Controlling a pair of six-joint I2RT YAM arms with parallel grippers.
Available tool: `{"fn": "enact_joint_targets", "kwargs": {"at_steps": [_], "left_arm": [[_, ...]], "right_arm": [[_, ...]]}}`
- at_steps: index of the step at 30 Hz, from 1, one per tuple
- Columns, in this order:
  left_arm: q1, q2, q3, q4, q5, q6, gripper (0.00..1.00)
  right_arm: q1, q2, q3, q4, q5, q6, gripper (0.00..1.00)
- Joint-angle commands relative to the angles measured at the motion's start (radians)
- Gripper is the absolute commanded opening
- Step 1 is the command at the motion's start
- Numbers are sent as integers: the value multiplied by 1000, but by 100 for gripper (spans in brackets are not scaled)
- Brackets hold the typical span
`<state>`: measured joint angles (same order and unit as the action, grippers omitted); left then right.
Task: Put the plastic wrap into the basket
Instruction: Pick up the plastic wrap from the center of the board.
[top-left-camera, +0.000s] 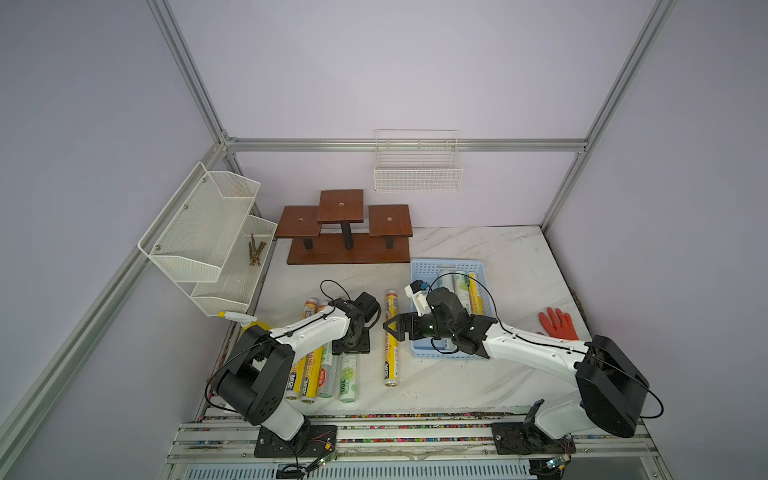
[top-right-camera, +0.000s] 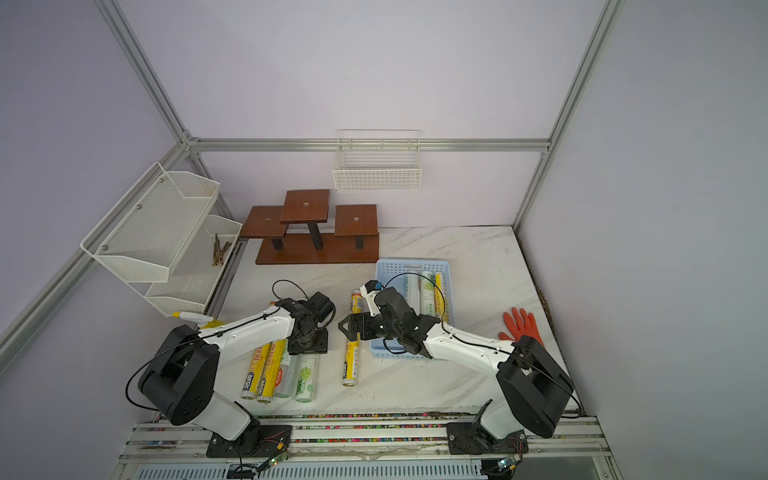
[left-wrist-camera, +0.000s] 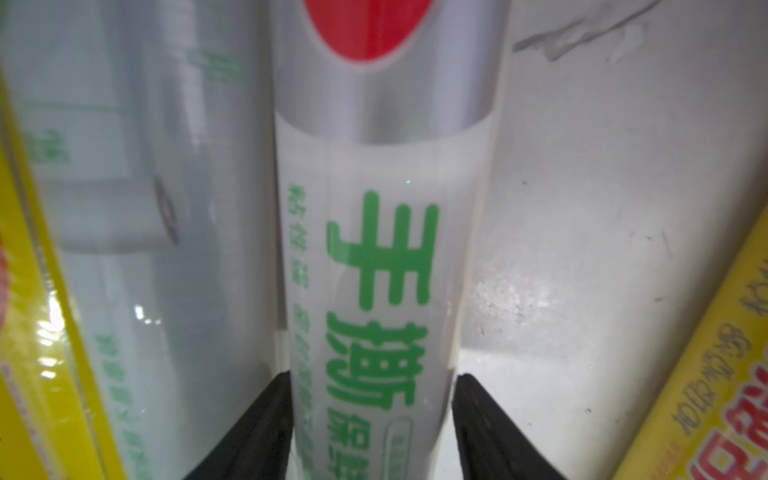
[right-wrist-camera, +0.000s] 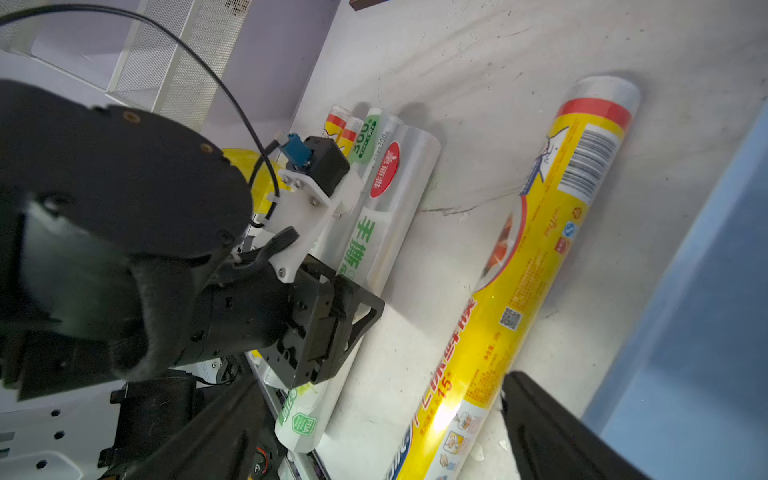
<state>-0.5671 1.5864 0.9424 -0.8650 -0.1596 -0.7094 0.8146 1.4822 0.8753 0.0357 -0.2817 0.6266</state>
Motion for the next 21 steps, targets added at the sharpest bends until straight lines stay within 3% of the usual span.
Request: {"fn": "enact_joint_targets", "kwargs": {"at_steps": [1,13,21], "left_arm": [[1,24,39,37,1,28,63],[1,107,28,107,57,33,59],[1,53,53,84,69,57,37]], "right_arm": [[6,1,-12,32,3,5,95],[6,-35,-47,24,61,7,99],[5,-63,-38,-5,112,-1,99]]}}
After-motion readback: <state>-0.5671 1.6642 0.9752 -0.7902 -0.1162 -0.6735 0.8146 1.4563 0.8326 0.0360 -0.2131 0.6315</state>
